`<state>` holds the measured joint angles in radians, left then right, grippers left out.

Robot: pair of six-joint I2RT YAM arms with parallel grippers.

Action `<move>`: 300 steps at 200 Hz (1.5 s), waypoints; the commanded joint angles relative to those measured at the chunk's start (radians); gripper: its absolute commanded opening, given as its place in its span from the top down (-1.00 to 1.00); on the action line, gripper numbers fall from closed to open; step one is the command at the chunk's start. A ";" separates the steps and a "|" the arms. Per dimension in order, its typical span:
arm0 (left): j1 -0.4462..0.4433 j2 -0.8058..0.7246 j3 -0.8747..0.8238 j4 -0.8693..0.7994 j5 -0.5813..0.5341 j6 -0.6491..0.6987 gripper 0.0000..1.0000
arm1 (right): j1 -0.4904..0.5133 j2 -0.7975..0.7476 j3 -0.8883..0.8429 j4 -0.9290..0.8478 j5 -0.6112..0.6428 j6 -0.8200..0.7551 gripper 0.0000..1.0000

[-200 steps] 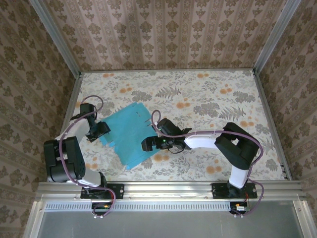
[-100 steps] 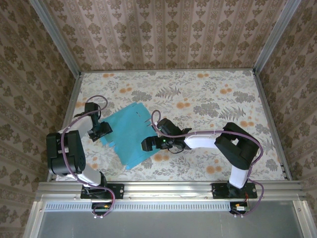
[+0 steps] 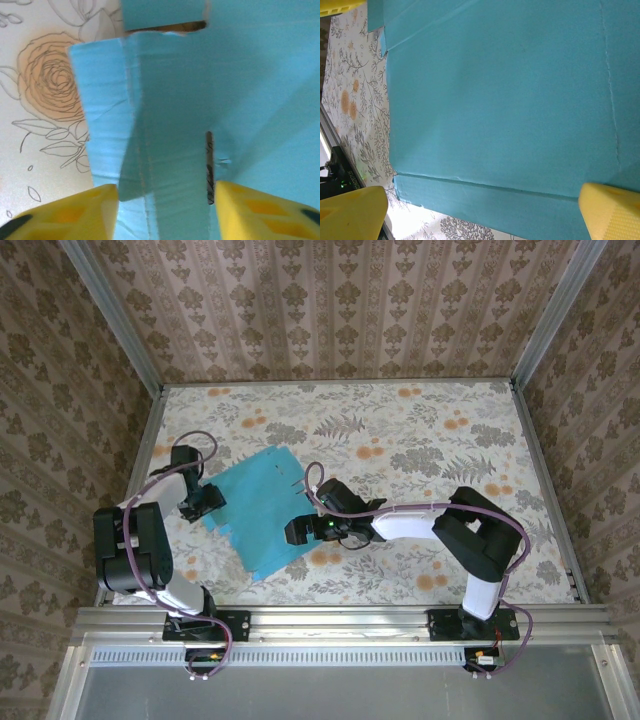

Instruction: Fold the paper box

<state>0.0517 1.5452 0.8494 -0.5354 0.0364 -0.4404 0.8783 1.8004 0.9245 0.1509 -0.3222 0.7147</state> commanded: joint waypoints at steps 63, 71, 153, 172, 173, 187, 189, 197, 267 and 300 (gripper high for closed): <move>0.002 -0.039 0.033 -0.106 -0.057 0.020 -0.52 | 0.009 0.045 -0.028 -0.042 0.003 0.023 -1.00; 0.002 -0.031 0.031 -0.095 -0.049 0.016 -0.51 | 0.010 0.044 -0.029 -0.042 0.003 0.023 -1.00; 0.000 0.024 0.021 -0.035 -0.015 -0.008 -0.32 | 0.010 0.048 -0.034 -0.045 0.003 0.016 -1.00; 0.000 0.026 0.017 -0.033 -0.019 -0.008 -0.30 | 0.009 0.049 -0.033 -0.045 0.005 0.015 -1.00; 0.000 0.026 0.016 -0.033 -0.019 -0.008 -0.30 | 0.009 0.048 -0.033 -0.044 0.005 0.015 -1.00; 0.002 0.029 0.013 -0.026 -0.019 -0.008 -0.29 | 0.010 0.049 -0.035 -0.042 0.005 0.017 -1.00; 0.002 0.029 0.011 -0.025 -0.018 -0.008 -0.29 | 0.010 0.048 -0.035 -0.042 0.005 0.018 -1.00; 0.002 0.031 0.010 -0.022 -0.016 -0.010 -0.28 | 0.010 0.049 -0.037 -0.041 0.004 0.017 -1.00; 0.001 0.028 0.010 -0.059 -0.049 -0.004 -0.42 | 0.009 0.047 -0.049 -0.036 0.011 0.023 -1.00; 0.002 -0.012 0.005 -0.082 -0.070 0.002 -0.44 | 0.009 0.055 -0.043 -0.030 0.006 0.027 -1.00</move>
<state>0.0521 1.5692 0.8635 -0.5644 -0.0013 -0.4416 0.8783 1.8023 0.9142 0.1780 -0.3222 0.7185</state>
